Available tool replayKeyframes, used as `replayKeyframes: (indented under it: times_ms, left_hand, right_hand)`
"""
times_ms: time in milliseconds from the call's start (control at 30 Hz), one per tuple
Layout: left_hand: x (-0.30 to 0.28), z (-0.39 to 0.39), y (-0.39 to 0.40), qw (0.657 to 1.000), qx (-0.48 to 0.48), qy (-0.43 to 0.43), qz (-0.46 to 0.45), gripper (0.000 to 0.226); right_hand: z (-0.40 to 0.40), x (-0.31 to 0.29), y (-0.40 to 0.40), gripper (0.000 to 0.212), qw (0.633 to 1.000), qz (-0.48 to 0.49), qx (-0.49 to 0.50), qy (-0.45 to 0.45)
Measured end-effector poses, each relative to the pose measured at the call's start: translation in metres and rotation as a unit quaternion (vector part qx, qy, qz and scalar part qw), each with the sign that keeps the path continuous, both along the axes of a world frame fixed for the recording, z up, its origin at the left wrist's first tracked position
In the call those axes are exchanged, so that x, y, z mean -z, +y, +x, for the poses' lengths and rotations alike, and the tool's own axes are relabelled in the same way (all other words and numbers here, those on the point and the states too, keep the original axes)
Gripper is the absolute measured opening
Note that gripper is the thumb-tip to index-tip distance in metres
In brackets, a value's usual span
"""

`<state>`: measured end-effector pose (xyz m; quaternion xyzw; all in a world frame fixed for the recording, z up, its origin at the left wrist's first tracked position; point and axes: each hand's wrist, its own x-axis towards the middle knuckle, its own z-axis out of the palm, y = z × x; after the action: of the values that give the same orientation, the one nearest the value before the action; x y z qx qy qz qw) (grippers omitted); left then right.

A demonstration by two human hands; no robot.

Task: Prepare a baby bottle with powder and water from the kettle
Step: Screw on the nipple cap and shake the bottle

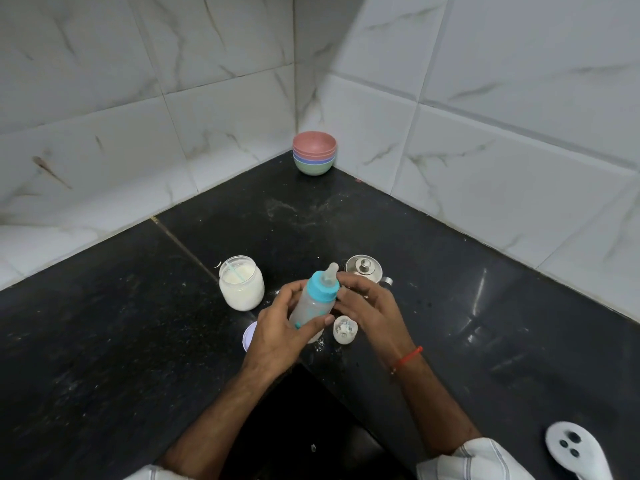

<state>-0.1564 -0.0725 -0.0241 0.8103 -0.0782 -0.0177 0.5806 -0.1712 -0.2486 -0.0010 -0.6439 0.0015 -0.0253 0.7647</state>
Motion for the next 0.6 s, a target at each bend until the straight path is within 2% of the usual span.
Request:
replayKeyframes:
  times_ms: [100, 133, 233, 367, 433, 500, 600]
  left_hand:
    - [-0.004, -0.001, -0.001, 1.0, 0.014, -0.004, 0.001, 0.06]
    - [-0.005, -0.001, -0.001, 1.0, 0.016, -0.003, -0.002, 0.06]
    - [-0.007, -0.003, -0.002, 0.999, 0.037, -0.001, -0.009, 0.059]
    - [-0.012, -0.007, -0.002, 0.998, 0.05, -0.001, -0.031, 0.055]
    - [-0.014, -0.008, 0.0, 0.997, 0.062, 0.002, -0.038, 0.056]
    - [-0.014, -0.009, 0.003, 0.996, 0.08, 0.012, -0.049, 0.057]
    - [-0.012, -0.008, 0.01, 0.99, 0.117, 0.036, -0.065, 0.061]
  right_hand:
    - [-0.001, 0.002, -0.002, 0.012, 0.996, 0.079, 0.036, 0.021]
    - [-0.001, 0.002, -0.003, 0.015, 0.997, 0.067, 0.033, 0.01]
    - [0.0, -0.003, -0.004, 0.046, 0.999, -0.031, -0.03, -0.024]
    - [0.006, -0.004, -0.008, 0.038, 0.988, -0.135, -0.066, -0.043]
    - [0.005, -0.005, -0.009, 0.037, 0.986, -0.149, -0.055, -0.045]
    - [0.003, -0.005, -0.007, 0.045, 0.986, -0.155, -0.05, -0.047]
    - [0.004, -0.004, -0.009, 0.048, 0.984, -0.148, -0.084, -0.048]
